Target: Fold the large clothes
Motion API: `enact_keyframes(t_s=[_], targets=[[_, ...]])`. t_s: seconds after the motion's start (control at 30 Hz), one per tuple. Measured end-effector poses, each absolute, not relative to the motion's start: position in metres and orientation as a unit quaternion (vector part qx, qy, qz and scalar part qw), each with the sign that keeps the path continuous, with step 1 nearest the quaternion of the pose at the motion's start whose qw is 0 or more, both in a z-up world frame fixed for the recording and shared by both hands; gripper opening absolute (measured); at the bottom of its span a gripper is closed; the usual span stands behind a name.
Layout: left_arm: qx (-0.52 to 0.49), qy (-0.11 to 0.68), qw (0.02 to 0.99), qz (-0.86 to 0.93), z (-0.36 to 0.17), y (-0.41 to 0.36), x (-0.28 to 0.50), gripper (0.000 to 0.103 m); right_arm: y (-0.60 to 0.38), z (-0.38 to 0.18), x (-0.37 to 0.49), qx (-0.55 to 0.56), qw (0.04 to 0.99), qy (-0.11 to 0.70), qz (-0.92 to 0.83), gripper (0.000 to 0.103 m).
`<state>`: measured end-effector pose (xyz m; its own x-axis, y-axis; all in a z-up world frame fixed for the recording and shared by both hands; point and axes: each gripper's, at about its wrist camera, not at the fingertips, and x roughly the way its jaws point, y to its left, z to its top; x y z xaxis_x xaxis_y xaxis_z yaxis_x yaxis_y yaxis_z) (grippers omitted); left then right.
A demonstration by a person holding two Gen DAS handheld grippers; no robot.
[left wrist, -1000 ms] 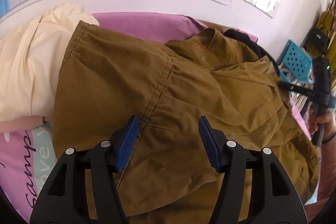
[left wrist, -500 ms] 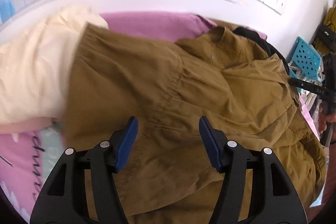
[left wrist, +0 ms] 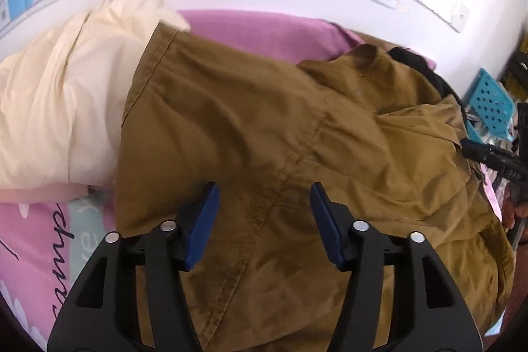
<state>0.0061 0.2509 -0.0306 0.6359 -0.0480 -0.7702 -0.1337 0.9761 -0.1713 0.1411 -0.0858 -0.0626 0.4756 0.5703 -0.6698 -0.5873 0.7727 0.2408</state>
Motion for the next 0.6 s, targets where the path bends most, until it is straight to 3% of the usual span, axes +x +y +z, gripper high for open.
enact_keyframes(t_s=[0.17, 0.33, 0.6], targets=[[-0.102, 0.421, 0.901, 0.035, -0.024, 0.254, -0.004, 0.055, -0.087, -0.068, 0.147, 0.008, 0.855, 0.399, 0.331, 0.033], [-0.082, 0.404, 0.911, 0.02, -0.018, 0.245, -0.023, 0.062, -0.092, -0.049, 0.121, -0.002, 0.862, 0.36, 0.357, 0.042], [-0.097, 0.422, 0.9, 0.047, -0.032, 0.247, -0.02, 0.062, -0.086, -0.078, 0.141, 0.005, 0.847, 0.415, 0.333, 0.037]])
